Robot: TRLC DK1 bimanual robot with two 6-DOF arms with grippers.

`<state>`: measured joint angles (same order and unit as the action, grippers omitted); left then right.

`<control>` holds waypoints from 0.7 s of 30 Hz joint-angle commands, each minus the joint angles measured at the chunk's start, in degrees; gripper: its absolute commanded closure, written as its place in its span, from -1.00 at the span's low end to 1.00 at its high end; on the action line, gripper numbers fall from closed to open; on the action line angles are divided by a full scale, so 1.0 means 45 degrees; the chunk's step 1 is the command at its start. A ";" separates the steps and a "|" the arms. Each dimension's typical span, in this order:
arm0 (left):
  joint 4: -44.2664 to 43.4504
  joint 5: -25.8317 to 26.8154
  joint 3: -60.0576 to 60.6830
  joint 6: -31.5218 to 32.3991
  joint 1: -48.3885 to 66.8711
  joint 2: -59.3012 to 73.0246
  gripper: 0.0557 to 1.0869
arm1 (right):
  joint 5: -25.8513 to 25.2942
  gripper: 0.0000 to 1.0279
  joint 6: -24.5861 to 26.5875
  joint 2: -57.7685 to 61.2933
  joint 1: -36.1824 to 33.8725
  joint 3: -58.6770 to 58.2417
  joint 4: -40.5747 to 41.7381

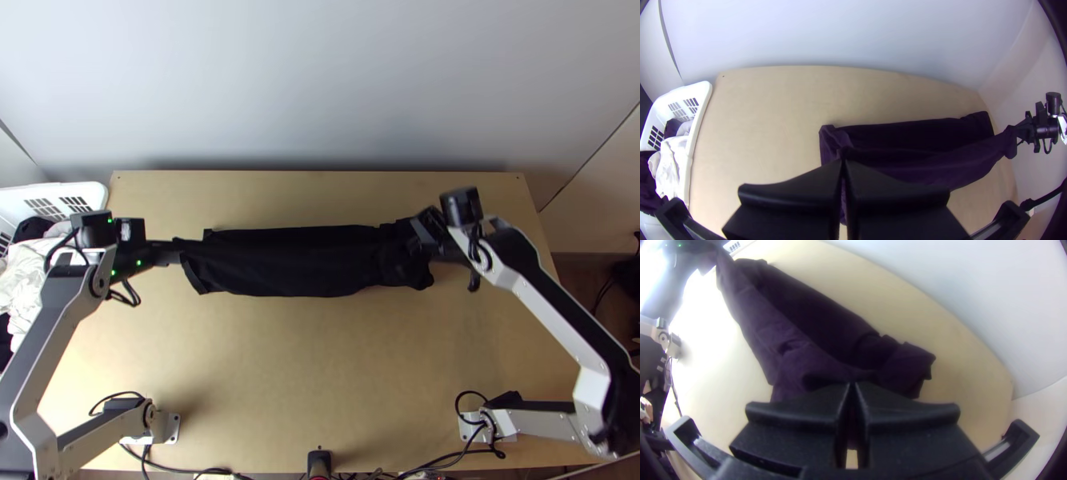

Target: Fold the t-shirt

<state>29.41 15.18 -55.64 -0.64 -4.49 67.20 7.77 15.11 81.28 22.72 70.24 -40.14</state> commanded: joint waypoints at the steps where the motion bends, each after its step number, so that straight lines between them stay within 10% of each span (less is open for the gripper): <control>1: -0.1066 -0.0033 -0.1015 -0.0052 -0.0193 0.1786 0.93 | -0.0008 0.95 0.0313 0.2232 -0.0693 0.2165 0.0131; 21: -0.2766 -0.0190 -0.3691 -0.0286 0.0158 0.7274 0.93 | -0.0203 0.95 0.0509 0.6783 -0.1436 0.4782 0.0151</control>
<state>18.68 14.48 -68.29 -1.54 -3.86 93.06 7.51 17.87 105.58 16.95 88.23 -39.53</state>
